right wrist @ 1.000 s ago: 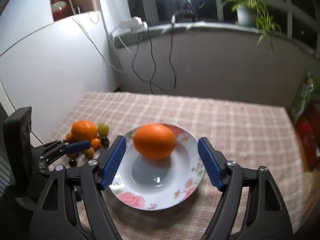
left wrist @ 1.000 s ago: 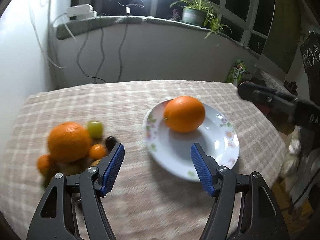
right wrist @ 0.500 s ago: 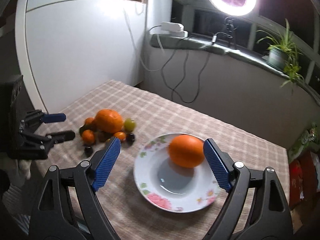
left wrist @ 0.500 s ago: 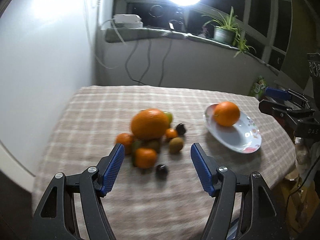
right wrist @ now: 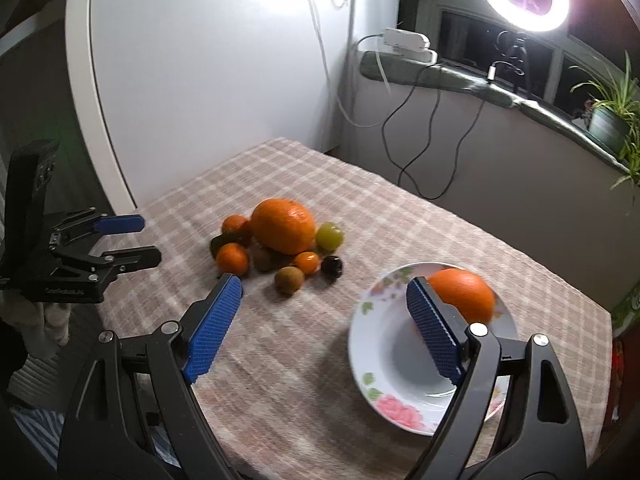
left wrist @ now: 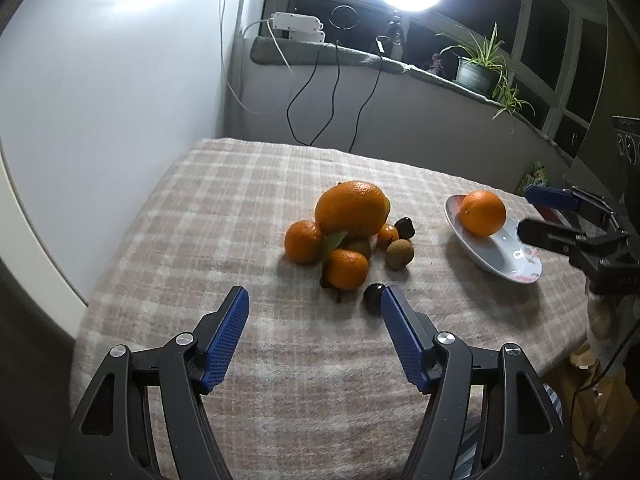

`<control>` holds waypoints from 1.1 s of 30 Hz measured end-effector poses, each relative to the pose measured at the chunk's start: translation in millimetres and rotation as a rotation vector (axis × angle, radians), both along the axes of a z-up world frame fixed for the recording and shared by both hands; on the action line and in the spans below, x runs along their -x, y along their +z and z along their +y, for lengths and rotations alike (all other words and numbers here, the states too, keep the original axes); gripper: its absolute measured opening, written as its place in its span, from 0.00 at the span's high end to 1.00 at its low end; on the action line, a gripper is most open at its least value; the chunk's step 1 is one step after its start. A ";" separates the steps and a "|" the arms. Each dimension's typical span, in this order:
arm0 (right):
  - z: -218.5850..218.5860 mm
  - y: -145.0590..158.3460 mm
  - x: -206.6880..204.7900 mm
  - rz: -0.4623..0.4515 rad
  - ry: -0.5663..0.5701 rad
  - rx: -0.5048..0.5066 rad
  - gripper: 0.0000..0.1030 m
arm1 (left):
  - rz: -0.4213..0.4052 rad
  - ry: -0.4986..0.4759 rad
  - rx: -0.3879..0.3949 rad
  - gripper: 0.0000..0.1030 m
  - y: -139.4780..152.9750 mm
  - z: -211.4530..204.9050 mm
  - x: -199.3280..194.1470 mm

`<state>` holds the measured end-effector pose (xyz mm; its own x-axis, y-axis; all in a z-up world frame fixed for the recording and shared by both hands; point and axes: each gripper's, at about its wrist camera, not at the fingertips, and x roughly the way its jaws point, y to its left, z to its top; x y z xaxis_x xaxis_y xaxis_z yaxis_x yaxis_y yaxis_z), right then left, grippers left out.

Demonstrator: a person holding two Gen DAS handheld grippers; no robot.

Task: Organize fruits
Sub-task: 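Move the right gripper back to the fruit pile and grasp the tangerine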

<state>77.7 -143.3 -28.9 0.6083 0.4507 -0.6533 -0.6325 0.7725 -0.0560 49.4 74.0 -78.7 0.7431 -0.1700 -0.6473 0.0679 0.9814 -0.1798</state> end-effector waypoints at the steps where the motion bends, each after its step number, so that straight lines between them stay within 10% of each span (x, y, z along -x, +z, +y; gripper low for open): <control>1: 2.6 -1.5 -0.2 0.005 0.005 0.001 0.15 | 0.001 -0.002 0.003 0.34 -0.9 0.7 -0.4; 33: 50.8 -30.6 -115.0 0.412 0.030 -0.132 0.20 | 0.143 -0.164 0.212 0.33 -16.8 7.0 -102.9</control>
<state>192.7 -92.5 -59.5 0.2937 0.5605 -0.7743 -0.6035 0.7369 0.3045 152.3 80.9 -95.4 0.5985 -0.4228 -0.6804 0.1822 0.8990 -0.3983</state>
